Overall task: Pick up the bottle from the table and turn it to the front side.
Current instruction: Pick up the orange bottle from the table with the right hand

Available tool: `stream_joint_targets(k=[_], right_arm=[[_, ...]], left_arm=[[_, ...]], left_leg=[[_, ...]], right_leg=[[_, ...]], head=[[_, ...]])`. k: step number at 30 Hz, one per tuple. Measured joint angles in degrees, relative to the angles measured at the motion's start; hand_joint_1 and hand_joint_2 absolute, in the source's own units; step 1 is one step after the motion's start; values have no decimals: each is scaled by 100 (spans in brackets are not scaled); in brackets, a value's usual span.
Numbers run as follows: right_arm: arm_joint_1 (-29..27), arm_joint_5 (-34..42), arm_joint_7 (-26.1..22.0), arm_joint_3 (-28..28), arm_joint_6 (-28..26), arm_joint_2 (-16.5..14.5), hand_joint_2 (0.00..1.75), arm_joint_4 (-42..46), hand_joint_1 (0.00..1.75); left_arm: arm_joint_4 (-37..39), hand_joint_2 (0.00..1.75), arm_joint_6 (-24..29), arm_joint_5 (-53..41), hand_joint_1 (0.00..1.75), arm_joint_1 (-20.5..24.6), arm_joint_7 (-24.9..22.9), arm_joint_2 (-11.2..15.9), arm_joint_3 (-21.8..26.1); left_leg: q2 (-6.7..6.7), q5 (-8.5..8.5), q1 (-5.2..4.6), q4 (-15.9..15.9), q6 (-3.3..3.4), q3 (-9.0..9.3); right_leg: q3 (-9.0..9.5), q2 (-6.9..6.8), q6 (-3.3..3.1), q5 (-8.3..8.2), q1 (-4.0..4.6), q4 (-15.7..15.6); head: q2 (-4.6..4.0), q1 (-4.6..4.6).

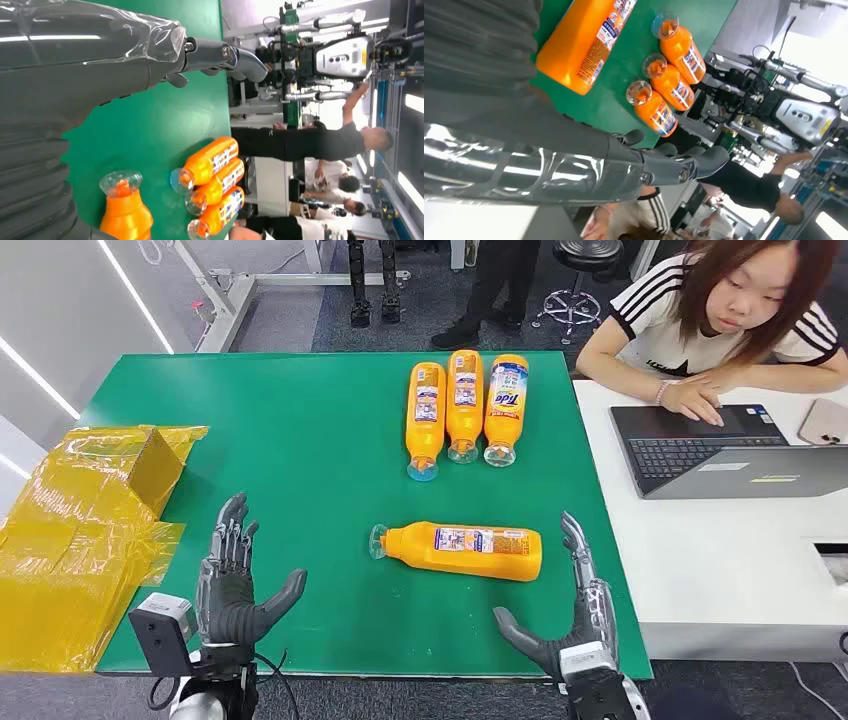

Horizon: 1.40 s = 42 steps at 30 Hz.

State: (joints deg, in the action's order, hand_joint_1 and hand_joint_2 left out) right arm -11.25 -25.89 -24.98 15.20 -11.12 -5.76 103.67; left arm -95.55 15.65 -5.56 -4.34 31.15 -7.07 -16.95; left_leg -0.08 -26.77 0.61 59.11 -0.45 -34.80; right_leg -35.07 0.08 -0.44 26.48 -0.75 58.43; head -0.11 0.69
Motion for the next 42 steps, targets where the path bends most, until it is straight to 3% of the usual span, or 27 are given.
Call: stream_joint_targets(k=[8, 14, 23, 31, 42], right_arm=[[724, -1108, 734, -9, 422, 156, 175, -478, 0], [1522, -1271, 1157, 159, 887, 436, 175, -1303, 0], [2612, -1316, 1767, 830, 1402, 835, 175, -2621, 0], [3027, -1341, 2218, 1372, 2061, 1216, 175, -3237, 0], [3528, -1240, 2273, 1919, 2329, 1553, 175, -3713, 0]], left_arm=[[197, 175, -201, -79, 0, 217, -14, -70, -113], [502, 175, -400, -23, 0, 487, -74, -72, -255], [939, 175, -553, 149, 0, 906, -146, -64, -460], [1220, 175, -604, 293, 0, 1126, -198, -21, -568], [1400, 175, -556, 496, 0, 1167, -198, 5, -579]], left_leg=[[4, 1, 0, 1, 1, 3], [2, 3, 0, 4, 2, 5], [1, 3, 0, 7, 2, 6], [0, 1, 0, 7, 3, 5], [1, 1, 0, 7, 3, 19]], right_leg=[[2, 3, -1, -2, 0, 1], [7, 2, -1, -6, 0, 1], [6, 1, -1, -6, 0, 1], [6, 0, -1, -5, 0, 0], [20, 2, -1, -5, 0, 0]], head=[[0, 2], [0, 1], [0, 1], [0, 1], [0, 1]])
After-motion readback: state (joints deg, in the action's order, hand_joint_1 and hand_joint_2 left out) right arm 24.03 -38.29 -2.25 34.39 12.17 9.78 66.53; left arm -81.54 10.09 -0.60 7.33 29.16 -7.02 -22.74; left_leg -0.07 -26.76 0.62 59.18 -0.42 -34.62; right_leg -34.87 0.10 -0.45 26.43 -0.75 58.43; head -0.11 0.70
